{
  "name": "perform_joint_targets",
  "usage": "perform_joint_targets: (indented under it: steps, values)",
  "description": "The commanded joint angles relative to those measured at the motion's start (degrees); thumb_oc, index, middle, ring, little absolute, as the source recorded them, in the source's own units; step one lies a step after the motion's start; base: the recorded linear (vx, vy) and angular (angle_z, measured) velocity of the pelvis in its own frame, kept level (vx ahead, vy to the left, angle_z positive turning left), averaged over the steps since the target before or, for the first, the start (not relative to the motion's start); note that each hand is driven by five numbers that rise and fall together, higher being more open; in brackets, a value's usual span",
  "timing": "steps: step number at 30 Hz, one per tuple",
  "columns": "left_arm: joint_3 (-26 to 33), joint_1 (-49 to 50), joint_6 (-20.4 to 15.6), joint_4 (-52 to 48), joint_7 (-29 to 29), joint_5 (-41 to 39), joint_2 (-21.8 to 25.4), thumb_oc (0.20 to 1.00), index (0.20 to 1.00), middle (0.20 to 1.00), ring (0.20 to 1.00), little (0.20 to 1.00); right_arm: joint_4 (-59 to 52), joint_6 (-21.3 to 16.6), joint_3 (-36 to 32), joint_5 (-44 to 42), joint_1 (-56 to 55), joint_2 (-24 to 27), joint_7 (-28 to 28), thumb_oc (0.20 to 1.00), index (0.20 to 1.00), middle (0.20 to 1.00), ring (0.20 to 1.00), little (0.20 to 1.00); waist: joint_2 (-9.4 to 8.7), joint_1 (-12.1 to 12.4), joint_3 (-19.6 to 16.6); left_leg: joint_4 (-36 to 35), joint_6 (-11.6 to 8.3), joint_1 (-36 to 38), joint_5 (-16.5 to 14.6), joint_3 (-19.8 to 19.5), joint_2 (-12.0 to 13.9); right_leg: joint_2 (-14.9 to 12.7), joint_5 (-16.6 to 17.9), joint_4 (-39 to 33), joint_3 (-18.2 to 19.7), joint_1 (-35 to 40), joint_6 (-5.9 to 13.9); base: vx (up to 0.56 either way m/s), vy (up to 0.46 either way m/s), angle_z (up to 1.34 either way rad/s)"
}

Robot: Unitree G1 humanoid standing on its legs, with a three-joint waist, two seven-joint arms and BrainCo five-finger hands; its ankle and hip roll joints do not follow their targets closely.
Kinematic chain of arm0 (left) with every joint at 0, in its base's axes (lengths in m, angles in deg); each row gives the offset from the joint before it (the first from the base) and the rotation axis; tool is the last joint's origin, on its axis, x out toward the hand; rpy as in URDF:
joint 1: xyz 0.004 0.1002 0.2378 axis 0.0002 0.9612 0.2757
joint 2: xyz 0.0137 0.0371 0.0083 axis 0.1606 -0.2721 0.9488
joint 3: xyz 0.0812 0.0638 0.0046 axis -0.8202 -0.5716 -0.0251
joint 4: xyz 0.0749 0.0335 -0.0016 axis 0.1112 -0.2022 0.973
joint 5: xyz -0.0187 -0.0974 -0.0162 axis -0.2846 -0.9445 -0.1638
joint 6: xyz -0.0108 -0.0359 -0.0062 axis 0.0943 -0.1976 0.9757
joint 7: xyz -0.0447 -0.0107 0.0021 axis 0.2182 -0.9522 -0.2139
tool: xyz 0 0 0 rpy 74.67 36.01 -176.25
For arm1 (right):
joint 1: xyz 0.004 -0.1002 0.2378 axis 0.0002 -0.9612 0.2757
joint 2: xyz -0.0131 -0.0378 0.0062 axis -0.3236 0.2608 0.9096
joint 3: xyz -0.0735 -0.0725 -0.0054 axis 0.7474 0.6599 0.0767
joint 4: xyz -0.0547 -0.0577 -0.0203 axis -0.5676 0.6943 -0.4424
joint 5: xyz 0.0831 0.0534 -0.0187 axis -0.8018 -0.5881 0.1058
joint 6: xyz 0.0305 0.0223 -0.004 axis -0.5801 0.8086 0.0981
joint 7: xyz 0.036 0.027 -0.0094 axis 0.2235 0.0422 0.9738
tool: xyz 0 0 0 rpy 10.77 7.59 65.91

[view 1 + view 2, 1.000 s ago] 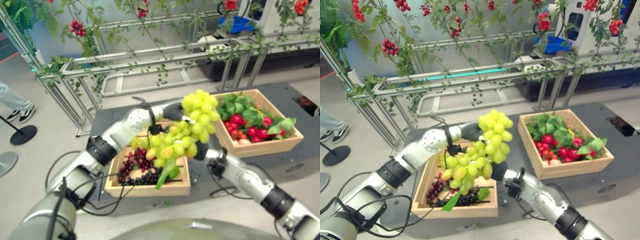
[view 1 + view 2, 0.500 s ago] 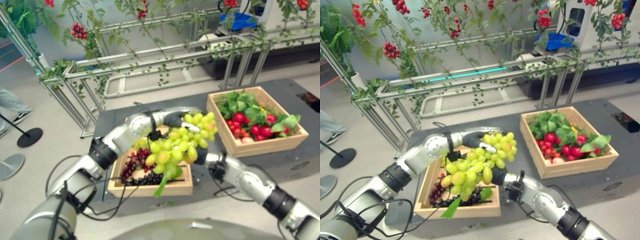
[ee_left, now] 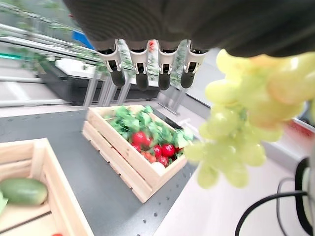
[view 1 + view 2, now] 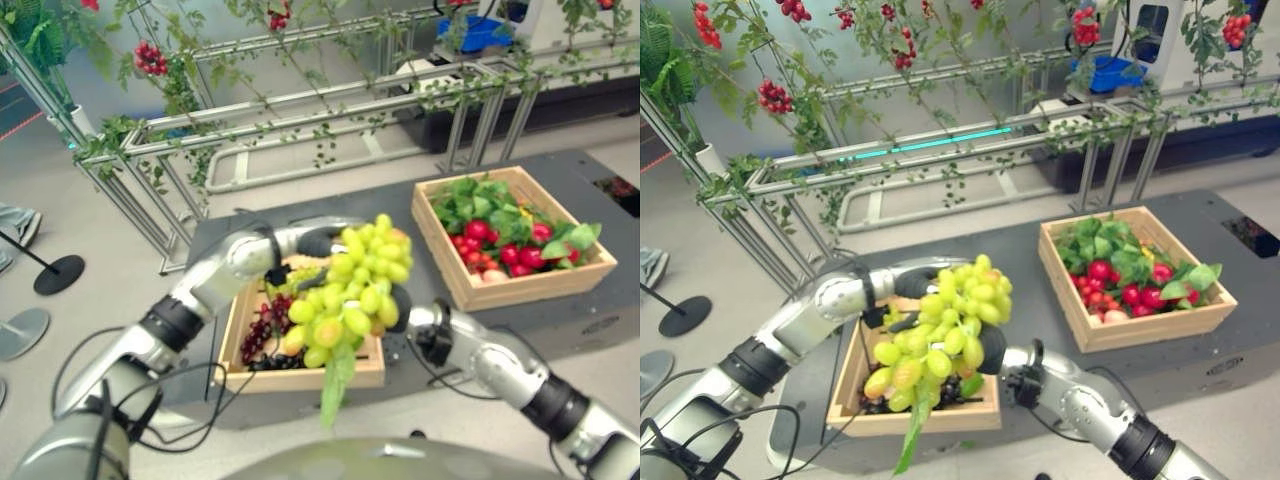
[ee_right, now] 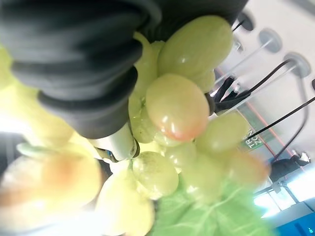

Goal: Pick up the fruits from the basket on one side to the basket on the other side

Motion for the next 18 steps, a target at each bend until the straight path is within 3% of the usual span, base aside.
perform_joint_targets:
  steps: [1,7,18]
  values:
    - [2.5,-1.0,-0.2,-0.8,0.2,-6.9,5.9,1.0,1.0,1.0,1.0,1.0,-8.5,-4.7,-5.9,-3.1,3.4,-2.4,3.7,0.2,0.2,0.2,0.2,0.2,-3.82,-1.1,0.6,0.5,3.31,1.0,-2.6,0.9,-3.7,0.0,-9.0,5.7,0.5,4.1,2.86,0.0,0.0,0.0]
    - [9.2,1.8,-1.0,-7.8,0.0,-19.0,11.0,1.0,1.0,1.0,1.0,1.0,-8.6,-4.4,-11.3,-2.9,-1.5,1.9,4.8,0.2,0.2,0.2,0.2,0.2,-4.68,-1.1,0.1,0.3,3.2,1.2,-2.7,0.7,-3.6,0.2,-8.8,5.2,0.4,4.4,2.99,0.0,0.0,0.0]
    - [13.7,5.7,-1.3,-11.7,1.4,-25.5,17.5,1.0,1.0,1.0,1.0,1.0,-8.5,-4.1,-17.6,-3.6,-6.9,5.0,5.4,0.2,0.2,0.2,0.2,0.2,-5.12,-1.3,-0.1,0.3,3.06,1.3,-2.7,0.8,-3.4,0.3,-8.7,5.1,0.7,4.4,3.13,0.0,0.0,0.0]
